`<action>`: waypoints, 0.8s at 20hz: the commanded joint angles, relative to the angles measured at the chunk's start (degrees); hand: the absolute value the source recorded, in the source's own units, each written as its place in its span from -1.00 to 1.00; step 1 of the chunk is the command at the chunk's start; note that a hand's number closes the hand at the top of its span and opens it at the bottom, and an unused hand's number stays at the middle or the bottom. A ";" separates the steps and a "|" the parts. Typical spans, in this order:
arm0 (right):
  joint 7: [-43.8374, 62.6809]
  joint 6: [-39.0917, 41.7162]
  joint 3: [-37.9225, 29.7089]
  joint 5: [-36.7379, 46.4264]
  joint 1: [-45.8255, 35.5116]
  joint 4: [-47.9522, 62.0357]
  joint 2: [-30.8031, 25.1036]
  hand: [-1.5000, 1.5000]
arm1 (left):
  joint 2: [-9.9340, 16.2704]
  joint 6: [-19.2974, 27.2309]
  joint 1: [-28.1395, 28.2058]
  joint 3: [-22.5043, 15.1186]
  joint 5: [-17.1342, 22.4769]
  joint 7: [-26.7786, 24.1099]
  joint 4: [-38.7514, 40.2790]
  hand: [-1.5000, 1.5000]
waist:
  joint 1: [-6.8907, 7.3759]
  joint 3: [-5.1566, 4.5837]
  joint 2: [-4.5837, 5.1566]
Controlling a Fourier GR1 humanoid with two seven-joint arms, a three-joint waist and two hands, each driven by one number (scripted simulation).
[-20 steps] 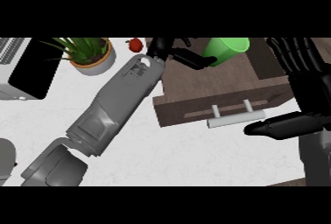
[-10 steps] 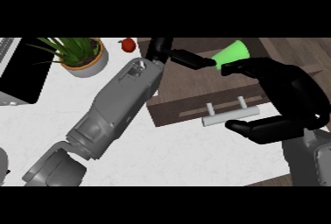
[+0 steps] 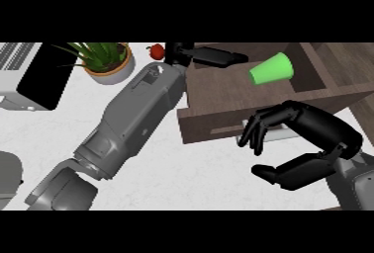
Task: Pick up the cup, place it into the drawer and close the drawer
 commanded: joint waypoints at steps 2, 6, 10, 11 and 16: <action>-0.33 0.16 2.35 12.47 1.96 -1.28 -4.38 -1.00 | 0.00 0.70 -0.72 0.97 2.08 -1.43 1.59 -1.00 | 3.50 0.06 -0.53; -4.72 -5.00 5.95 25.12 8.35 -0.55 -4.11 -1.00 | 0.00 -1.10 4.46 1.10 2.67 -5.18 0.42 -1.00 | 6.32 0.07 -1.19; -8.85 -11.56 10.81 34.98 5.77 11.17 0.01 -1.00 | 0.09 -3.15 5.18 2.38 3.13 -5.73 -0.95 -1.00 | 8.54 0.06 -1.18; -7.35 -11.65 12.20 35.95 1.56 16.11 1.92 -1.00 | 0.00 -2.25 6.19 0.74 4.27 -6.99 -1.27 -1.00 | 8.10 0.05 -0.87; -18.50 -14.80 13.42 41.99 -1.28 33.89 0.80 -1.00 | 3.03 -6.64 11.36 2.32 3.97 -7.19 -5.29 -1.00 | 11.42 0.09 -1.13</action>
